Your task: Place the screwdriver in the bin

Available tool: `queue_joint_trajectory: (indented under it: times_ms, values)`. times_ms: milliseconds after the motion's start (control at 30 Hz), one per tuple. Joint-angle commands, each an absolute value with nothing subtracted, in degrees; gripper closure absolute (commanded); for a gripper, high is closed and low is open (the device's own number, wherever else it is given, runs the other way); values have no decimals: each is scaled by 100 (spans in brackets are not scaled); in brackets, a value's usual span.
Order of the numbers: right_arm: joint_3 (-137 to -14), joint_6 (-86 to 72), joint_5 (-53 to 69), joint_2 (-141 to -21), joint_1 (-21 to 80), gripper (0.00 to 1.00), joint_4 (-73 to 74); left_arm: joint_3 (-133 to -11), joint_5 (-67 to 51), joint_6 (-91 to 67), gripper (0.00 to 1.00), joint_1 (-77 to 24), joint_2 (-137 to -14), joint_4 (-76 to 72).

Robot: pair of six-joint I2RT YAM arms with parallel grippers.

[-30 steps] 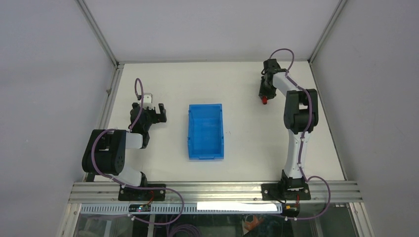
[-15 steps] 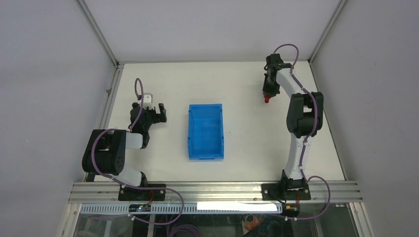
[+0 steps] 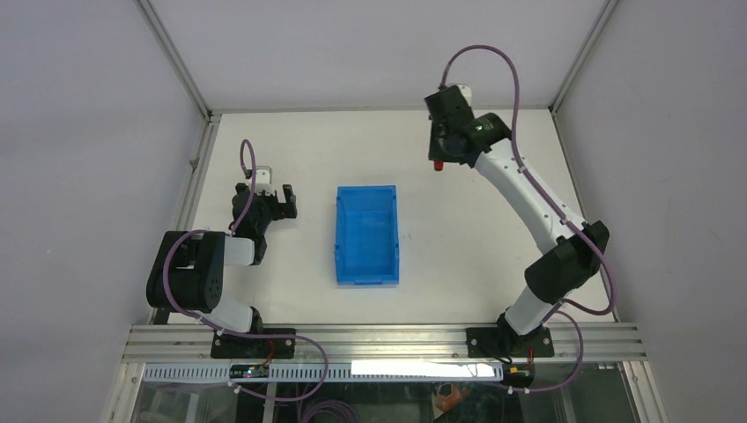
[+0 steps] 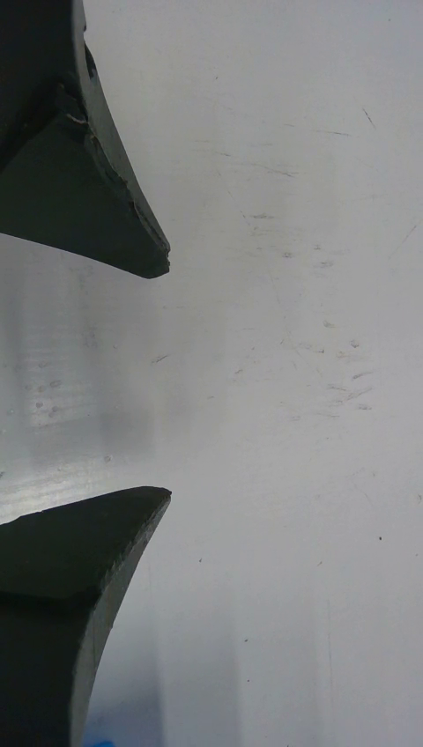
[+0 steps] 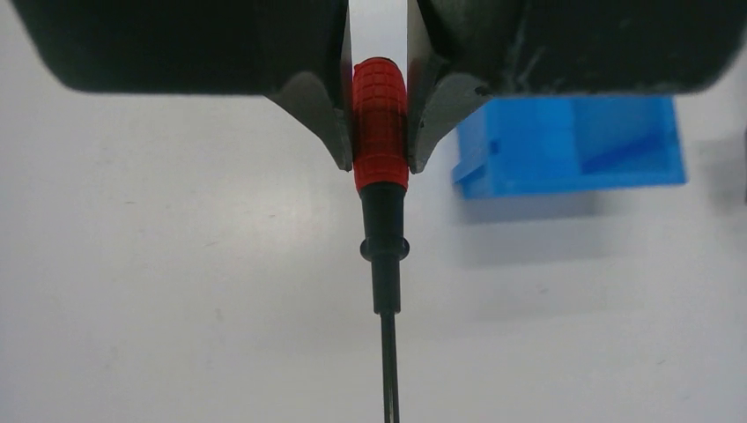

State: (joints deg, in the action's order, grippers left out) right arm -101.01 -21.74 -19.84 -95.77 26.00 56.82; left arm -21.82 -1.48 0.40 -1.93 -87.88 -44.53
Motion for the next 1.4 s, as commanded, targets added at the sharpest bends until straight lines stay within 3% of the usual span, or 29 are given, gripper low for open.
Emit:
queue_joint_trajectory:
  times_ms: [0, 267, 433, 600, 1067, 1167, 1267, 1367]
  values:
    - [-10175, -2763, -2769, -9167, 3795, 93, 5731, -2199, -148, -60, 1, -240, -8635, -4606]
    - [-10465, -3265, -3579, -9582, 5353, 95, 5580, -2199, -145, -55, 1, -244, -8639, -4606]
    - [-9611, -3764, -3707, -9634, 5938, 96, 4957, -2197, -148, -53, 1, -238, -8639, -4605]
    - [-8547, -4113, -3550, -9714, 6320, 97, 4122, -2197, -142, -56, 1, -240, -8638, -4605]
    - [-7670, -5125, -3265, -10802, 6759, 97, 3245, -2197, -149, -53, 1, -239, -8640, -4605]
    - [-7768, -5315, -3531, -10974, 6759, 92, 3485, -2197, -149, -53, 1, -238, -8633, -4605]
    - [-7752, -5389, -3595, -11013, 6763, 78, 3474, -2197, -144, -53, 1, -243, -8639, -4605]
    - [-7791, -5313, -3582, -10985, 6759, 69, 3500, -2197, -149, -53, 1, -241, -8639, -4605]
